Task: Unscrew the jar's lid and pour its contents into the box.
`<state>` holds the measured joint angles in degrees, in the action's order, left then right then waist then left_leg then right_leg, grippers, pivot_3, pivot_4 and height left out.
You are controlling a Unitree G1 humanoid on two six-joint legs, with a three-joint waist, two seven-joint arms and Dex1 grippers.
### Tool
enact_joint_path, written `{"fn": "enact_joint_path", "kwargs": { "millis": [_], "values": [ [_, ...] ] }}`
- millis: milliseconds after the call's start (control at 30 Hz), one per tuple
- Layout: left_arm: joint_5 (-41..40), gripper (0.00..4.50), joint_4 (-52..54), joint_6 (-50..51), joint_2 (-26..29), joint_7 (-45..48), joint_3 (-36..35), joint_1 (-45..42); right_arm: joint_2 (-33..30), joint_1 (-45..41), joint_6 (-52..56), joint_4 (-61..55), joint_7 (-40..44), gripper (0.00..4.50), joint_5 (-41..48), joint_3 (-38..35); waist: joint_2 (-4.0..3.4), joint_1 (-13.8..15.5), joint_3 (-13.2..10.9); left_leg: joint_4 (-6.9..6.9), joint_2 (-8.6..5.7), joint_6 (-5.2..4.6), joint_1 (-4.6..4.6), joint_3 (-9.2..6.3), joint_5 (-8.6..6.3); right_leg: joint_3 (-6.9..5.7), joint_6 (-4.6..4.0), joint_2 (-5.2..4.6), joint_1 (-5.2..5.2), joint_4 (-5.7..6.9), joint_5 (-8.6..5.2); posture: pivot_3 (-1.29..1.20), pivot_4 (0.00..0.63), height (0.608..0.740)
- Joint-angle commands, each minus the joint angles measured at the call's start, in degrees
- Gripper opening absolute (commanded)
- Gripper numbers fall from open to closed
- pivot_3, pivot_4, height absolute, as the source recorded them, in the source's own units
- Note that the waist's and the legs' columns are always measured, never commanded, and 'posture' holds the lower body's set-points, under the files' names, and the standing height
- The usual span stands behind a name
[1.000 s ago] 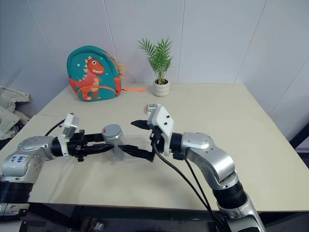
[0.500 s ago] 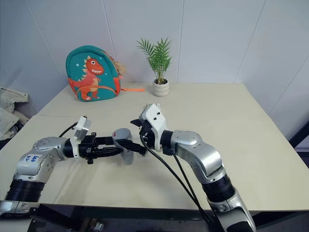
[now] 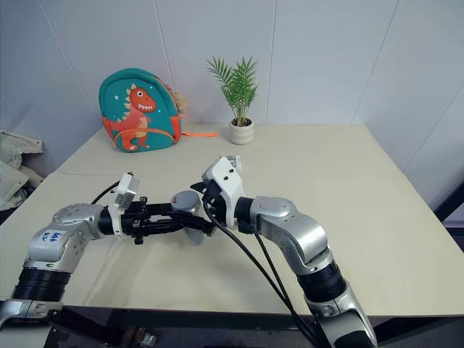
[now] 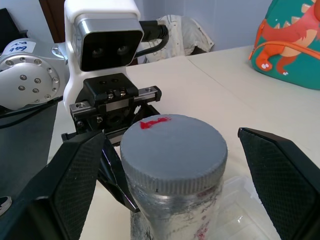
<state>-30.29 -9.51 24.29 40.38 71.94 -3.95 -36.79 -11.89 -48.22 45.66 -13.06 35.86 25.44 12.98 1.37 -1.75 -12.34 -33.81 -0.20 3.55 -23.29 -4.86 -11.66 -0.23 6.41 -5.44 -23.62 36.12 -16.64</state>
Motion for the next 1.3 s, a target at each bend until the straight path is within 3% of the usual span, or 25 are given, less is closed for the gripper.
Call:
{"fn": "enact_joint_path", "kwargs": {
  "millis": [33,67,167,300,600,967,1300],
  "values": [
    [-0.08,1.87,1.38,-0.96,-0.08,0.04,-0.71,-0.91,0.73,-1.08,-0.45,-0.58,0.36,4.5,0.91,-0.98,0.0,-0.01,0.0,0.0,0.0,0.0,0.0,0.0,0.0,0.01,0.0,0.0,0.0,0.0,0.0,0.0,0.15,0.74],
    [-0.08,1.87,1.4,-0.96,-0.13,0.01,-0.7,-0.9,0.82,-1.17,-0.63,-0.36,0.39,4.5,0.85,-1.03,0.0,0.0,0.0,0.0,0.0,0.0,0.0,0.01,0.0,0.01,0.0,0.0,0.0,0.0,0.0,0.0,0.15,0.74],
    [-0.06,1.87,1.55,-0.93,-0.32,-0.07,-0.66,-0.85,1.14,-1.46,-1.36,0.22,0.56,3.88,0.74,-1.16,0.0,0.02,0.0,-0.01,0.0,0.0,0.0,0.02,0.0,0.02,0.01,0.0,0.0,0.0,0.0,0.0,0.15,0.74],
    [-0.11,1.87,1.77,-0.76,-0.39,-0.21,-0.79,-0.82,1.5,-1.57,-1.45,0.11,0.95,2.59,1.35,-1.45,0.0,0.02,0.0,0.0,0.0,-0.01,0.0,0.02,0.0,0.02,0.01,0.01,-0.01,0.0,0.0,0.0,0.15,0.74],
    [-0.2,1.87,2.23,-0.66,-0.56,-0.56,-0.87,-0.48,1.38,-1.48,-1.11,-0.62,3.65,2.56,3.75,-2.24,0.0,0.03,0.0,-0.01,0.0,-0.01,0.0,0.03,-0.01,0.03,0.01,0.0,-0.01,0.01,0.01,0.0,0.15,0.74],
    [-0.44,1.87,4.26,0.13,-3.26,1.71,2.54,0.02,-4.97,-6.85,-6.3,7.55,24.11,2.56,4.34,0.43,0.0,-0.03,0.0,-0.03,0.01,-0.02,0.01,0.08,-0.01,0.06,0.03,0.03,-0.01,0.0,0.02,0.0,0.15,0.74],
    [-0.68,1.87,7.01,1.77,-4.1,4.13,4.54,0.94,-6.75,-10.39,-12.16,15.73,40.59,2.56,4.54,0.63,0.0,-0.01,0.0,-0.07,0.01,-0.04,0.01,0.17,-0.03,0.13,0.06,0.03,-0.01,-0.01,0.03,0.0,0.15,0.74]
  ]
}}
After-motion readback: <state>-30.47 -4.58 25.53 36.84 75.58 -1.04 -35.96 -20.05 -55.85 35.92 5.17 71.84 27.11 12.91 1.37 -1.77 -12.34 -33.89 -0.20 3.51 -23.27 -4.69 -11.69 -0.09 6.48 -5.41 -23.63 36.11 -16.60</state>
